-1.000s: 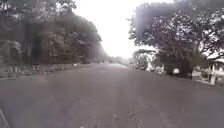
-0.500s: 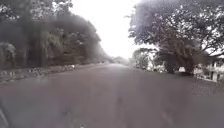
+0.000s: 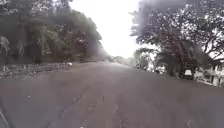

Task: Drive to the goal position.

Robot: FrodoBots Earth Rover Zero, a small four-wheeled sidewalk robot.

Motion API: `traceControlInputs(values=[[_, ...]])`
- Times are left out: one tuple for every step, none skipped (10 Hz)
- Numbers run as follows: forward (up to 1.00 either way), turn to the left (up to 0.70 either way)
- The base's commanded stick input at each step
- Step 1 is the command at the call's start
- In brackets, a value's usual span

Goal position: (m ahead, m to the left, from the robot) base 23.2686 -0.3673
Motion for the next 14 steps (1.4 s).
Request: traceControlInputs(values=[[1.00, 0.00], [1.00, 0.00], [1.00, 0.00], [1.00, 0.00], [1.00, 0.00], [1.00, 0.00], [1.00, 0.00], [1.00, 0.00], [1.00, 0.00], [1.00, 0.00], [1.00, 0.00], [1.00, 0.00], [1.00, 0.00], [1.00, 0.00]])
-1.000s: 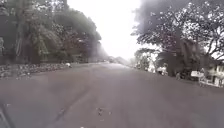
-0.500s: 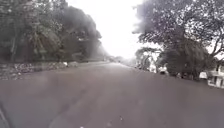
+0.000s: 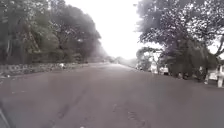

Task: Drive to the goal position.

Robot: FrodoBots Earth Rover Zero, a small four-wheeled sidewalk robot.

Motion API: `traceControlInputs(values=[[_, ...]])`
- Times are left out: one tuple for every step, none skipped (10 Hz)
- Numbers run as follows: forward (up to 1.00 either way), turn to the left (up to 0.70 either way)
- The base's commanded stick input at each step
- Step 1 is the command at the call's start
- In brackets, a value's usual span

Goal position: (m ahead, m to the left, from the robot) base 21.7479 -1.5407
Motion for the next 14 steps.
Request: traceControlInputs(values=[[1.00, 0.00], [1.00, 0.00], [1.00, 0.00], [1.00, 0.00], [1.00, 0.00], [1.00, 0.00], [1.00, 0.00], [1.00, 0.00], [1.00, 0.00], [1.00, 0.00], [1.00, 0.00], [1.00, 0.00], [1.00, 0.00], [1.00, 0.00]])
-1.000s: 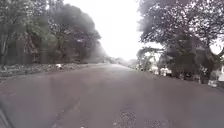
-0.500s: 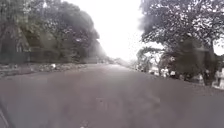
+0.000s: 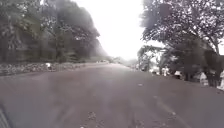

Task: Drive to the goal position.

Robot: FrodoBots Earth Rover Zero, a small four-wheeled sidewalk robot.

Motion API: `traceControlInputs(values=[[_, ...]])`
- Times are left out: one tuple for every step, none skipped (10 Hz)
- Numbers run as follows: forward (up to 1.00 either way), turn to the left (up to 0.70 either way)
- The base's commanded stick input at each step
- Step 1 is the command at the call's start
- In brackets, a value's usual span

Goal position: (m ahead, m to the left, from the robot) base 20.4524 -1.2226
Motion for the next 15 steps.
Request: traceControlInputs(values=[[1.00, 0.00], [1.00, 0.00], [1.00, 0.00], [1.00, 0.00], [1.00, 0.00], [1.00, 0.00], [1.00, 0.00], [1.00, 0.00], [1.00, 0.00], [1.00, 0.00], [1.00, 0.00], [1.00, 0.00], [1.00, 0.00], [1.00, 0.00], [1.00, 0.00]])
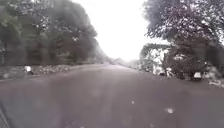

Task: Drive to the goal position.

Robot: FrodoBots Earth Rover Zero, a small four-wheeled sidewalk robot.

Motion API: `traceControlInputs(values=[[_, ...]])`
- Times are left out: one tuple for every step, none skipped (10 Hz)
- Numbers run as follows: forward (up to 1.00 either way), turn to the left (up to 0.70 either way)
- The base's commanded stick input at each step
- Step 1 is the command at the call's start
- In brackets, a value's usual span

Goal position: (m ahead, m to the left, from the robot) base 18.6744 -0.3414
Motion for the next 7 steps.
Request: traceControlInputs(values=[[1.00, 0.00], [1.00, 0.00], [1.00, 0.00], [1.00, 0.00], [1.00, 0.00], [1.00, 0.00], [1.00, 0.00]])
